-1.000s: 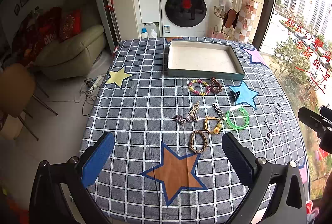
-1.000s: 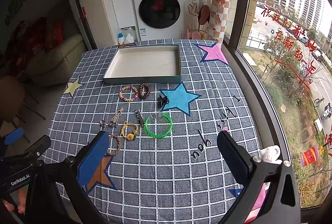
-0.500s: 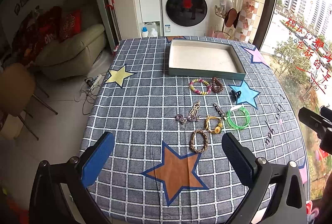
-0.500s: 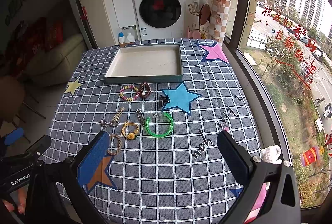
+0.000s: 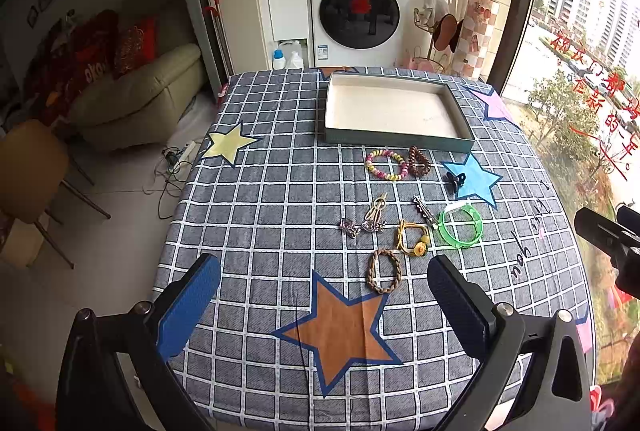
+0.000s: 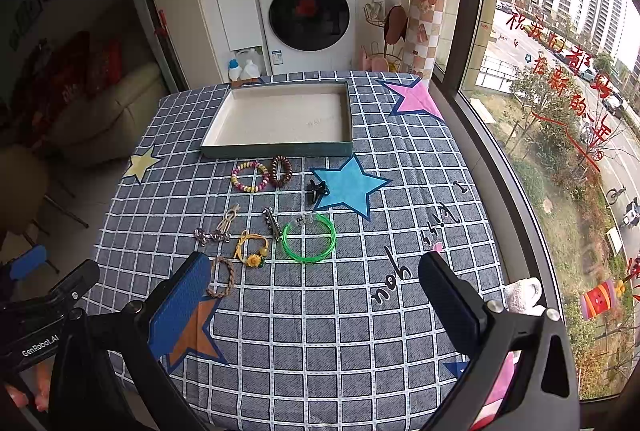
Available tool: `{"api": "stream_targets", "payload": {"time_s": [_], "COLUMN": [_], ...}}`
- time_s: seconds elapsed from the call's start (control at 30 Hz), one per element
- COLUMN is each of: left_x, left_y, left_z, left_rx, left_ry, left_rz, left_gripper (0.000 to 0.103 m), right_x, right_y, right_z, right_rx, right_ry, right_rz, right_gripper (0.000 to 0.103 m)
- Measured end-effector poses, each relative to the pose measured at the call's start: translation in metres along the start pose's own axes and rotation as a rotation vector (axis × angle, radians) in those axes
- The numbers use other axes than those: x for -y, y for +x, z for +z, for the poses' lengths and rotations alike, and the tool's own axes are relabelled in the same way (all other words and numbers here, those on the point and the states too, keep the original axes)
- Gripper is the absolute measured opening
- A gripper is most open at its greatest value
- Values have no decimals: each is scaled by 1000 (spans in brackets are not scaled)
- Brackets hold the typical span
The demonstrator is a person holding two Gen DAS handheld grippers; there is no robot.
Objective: Organize jewelry
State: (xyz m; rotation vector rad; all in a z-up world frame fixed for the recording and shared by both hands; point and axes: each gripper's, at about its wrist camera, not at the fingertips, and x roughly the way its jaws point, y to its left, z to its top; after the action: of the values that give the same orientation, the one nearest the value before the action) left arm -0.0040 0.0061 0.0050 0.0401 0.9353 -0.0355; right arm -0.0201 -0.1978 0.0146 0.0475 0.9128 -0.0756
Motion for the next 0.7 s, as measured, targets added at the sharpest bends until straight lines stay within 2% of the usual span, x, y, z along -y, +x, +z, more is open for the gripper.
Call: {"api": "stream_targets", "payload": {"time_s": [0.7], "left_x": [0], "left_y": [8], "left_z": [-4], "left_rx": [-19], "left_ry": [3], "left_rz": [-2], "left_gripper": [103], "right_x": [0], "right_y": [3], "right_z": [-1], "right_rx": [-11], "right_ry": [2], "right_rz": [2], "right_gripper": [103]}}
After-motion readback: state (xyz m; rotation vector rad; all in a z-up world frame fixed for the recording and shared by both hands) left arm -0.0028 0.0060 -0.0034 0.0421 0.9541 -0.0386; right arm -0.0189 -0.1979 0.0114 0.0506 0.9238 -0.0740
